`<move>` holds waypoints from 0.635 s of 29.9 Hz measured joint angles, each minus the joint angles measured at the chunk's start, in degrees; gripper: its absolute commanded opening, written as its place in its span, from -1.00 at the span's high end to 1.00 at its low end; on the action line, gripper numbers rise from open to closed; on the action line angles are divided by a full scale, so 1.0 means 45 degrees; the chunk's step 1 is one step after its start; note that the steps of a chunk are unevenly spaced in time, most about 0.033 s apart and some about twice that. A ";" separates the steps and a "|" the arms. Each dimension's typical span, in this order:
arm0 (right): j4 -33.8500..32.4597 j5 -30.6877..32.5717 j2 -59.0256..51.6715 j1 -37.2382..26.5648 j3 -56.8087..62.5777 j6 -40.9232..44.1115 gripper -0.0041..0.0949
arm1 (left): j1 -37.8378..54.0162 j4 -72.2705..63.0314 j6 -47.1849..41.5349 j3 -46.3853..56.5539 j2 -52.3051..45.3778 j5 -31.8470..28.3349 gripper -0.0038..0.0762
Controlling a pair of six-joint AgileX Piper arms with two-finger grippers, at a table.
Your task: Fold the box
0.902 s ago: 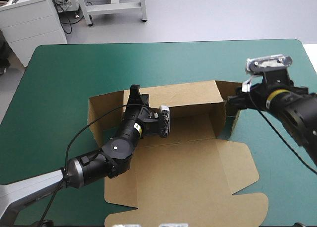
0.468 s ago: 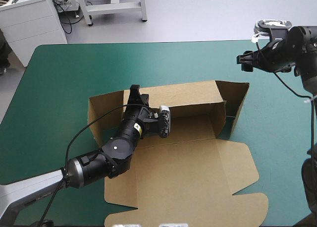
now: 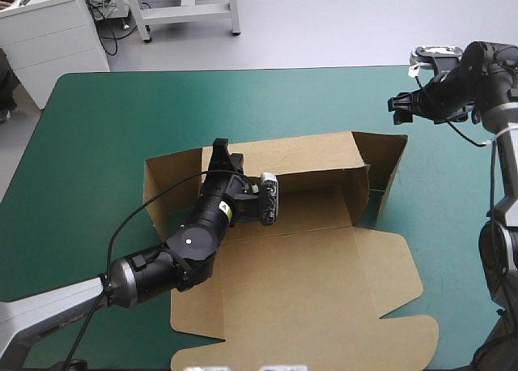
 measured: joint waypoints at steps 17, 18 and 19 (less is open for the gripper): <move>0.0929 -0.0072 -0.1687 0.0000 0.3208 -0.1197 -0.54 | -0.0053 0.0123 0.0000 0.0002 0.0023 0.0097 0.98; 0.0978 -0.0072 -0.1893 0.0000 0.3382 -0.1244 -0.54 | -0.0053 0.0123 0.0000 0.0002 0.0023 0.0097 0.98; 0.1094 -0.0072 -0.2096 0.0000 0.3619 -0.1304 -0.54 | -0.0053 0.0123 0.0000 0.0002 0.0023 0.0097 0.98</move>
